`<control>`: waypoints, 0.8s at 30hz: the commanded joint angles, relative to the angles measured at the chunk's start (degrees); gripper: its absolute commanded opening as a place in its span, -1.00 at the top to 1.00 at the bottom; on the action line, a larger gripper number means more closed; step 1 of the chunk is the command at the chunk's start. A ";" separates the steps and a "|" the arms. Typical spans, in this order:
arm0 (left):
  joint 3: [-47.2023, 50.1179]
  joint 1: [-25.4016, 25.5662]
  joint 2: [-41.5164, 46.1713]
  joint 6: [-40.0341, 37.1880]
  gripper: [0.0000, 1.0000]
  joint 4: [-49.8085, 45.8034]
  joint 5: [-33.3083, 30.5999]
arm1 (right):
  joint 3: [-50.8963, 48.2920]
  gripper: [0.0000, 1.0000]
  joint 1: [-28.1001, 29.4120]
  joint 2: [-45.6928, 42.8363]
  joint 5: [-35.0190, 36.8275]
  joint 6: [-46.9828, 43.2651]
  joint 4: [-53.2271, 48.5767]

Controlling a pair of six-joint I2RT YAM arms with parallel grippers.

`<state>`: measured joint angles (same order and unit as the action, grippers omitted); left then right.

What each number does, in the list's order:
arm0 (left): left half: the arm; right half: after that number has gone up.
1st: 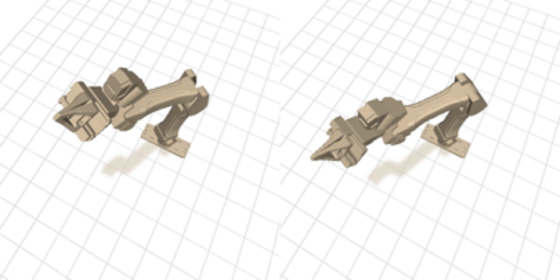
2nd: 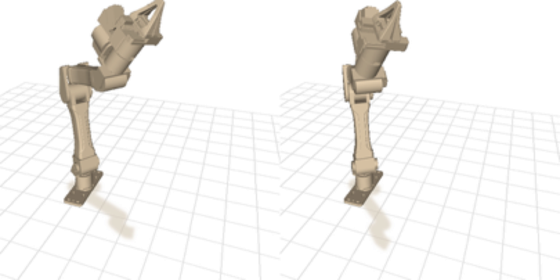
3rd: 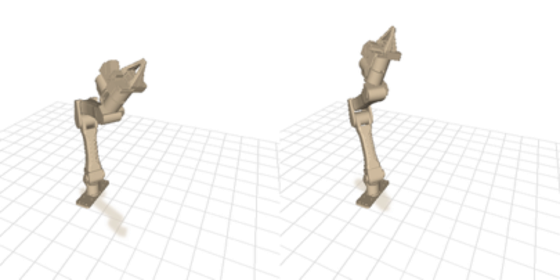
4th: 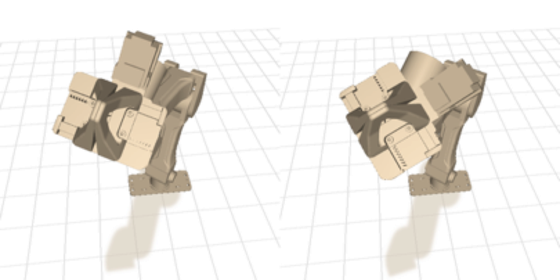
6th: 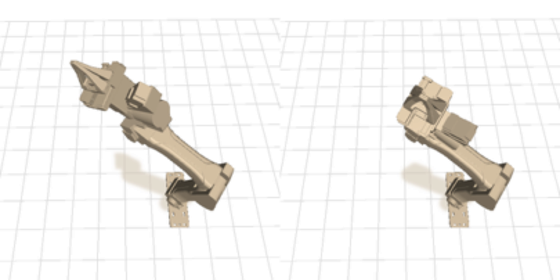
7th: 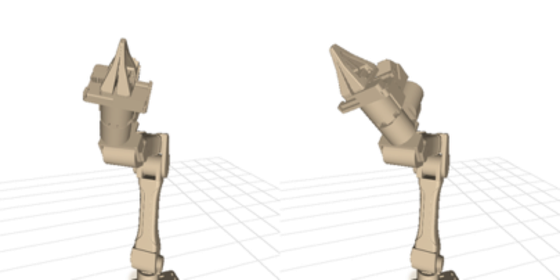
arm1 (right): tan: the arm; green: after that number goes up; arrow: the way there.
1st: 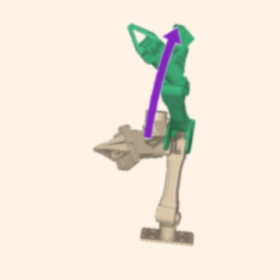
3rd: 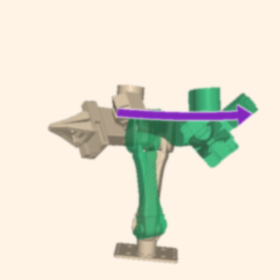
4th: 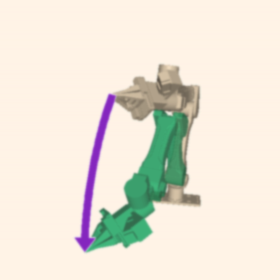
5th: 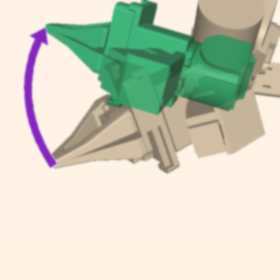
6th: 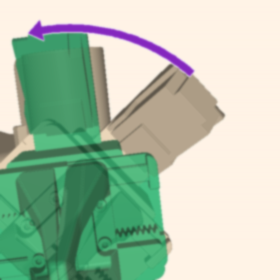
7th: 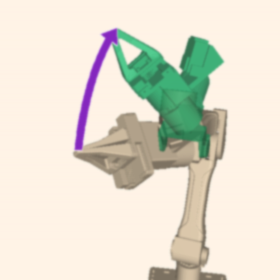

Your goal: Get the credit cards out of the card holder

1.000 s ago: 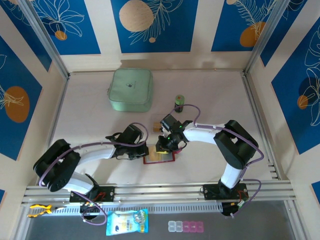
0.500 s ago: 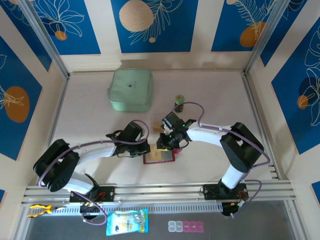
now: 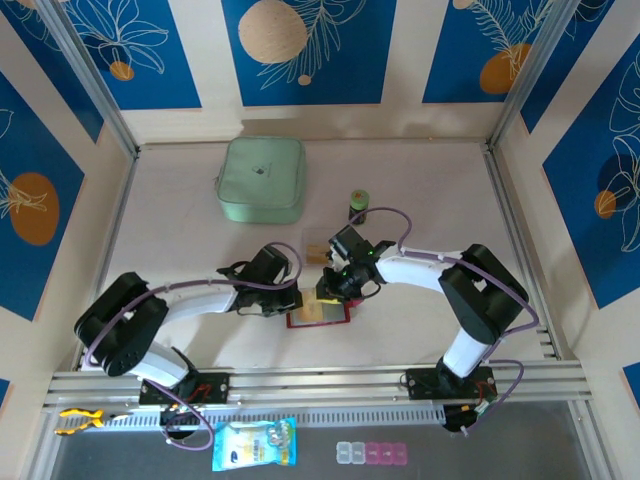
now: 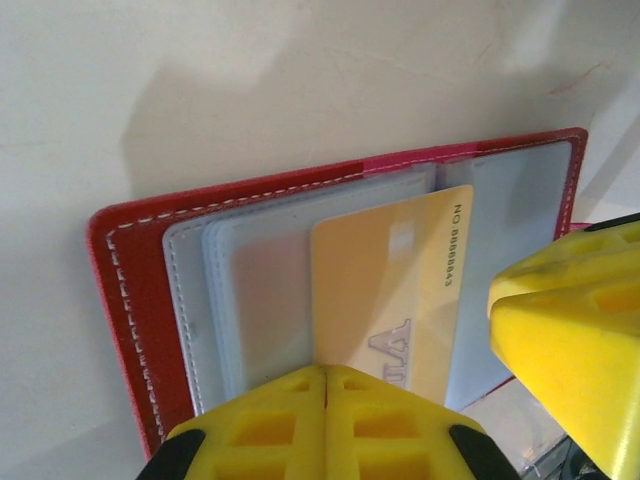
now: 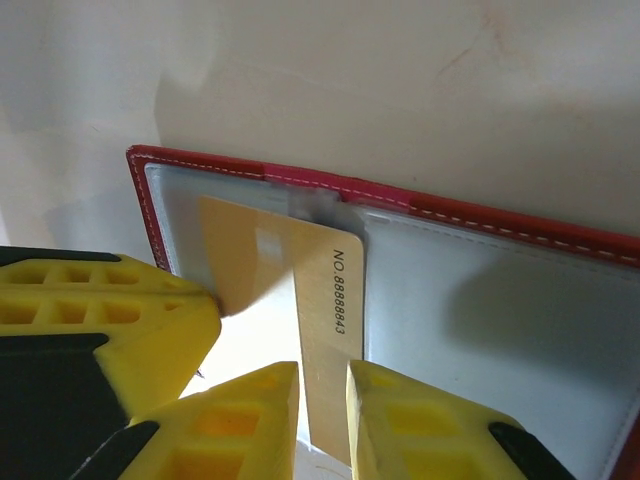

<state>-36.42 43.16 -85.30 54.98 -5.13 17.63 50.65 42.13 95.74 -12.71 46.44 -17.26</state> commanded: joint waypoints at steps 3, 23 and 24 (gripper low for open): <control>0.56 0.35 -0.67 -0.60 1.00 -0.80 0.40 | -1.08 0.56 -0.39 1.84 -2.58 0.72 1.14; 0.91 0.42 -0.40 -0.77 1.00 -2.17 -0.97 | -3.96 0.60 -1.25 2.44 -7.82 3.25 8.18; 0.91 0.38 -0.40 -0.83 1.00 -2.16 -0.93 | -4.07 0.61 -1.36 2.41 -7.99 3.29 8.36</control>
<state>-36.38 43.16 -85.36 54.96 -5.19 17.74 47.62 41.08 98.10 -17.67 48.58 -10.87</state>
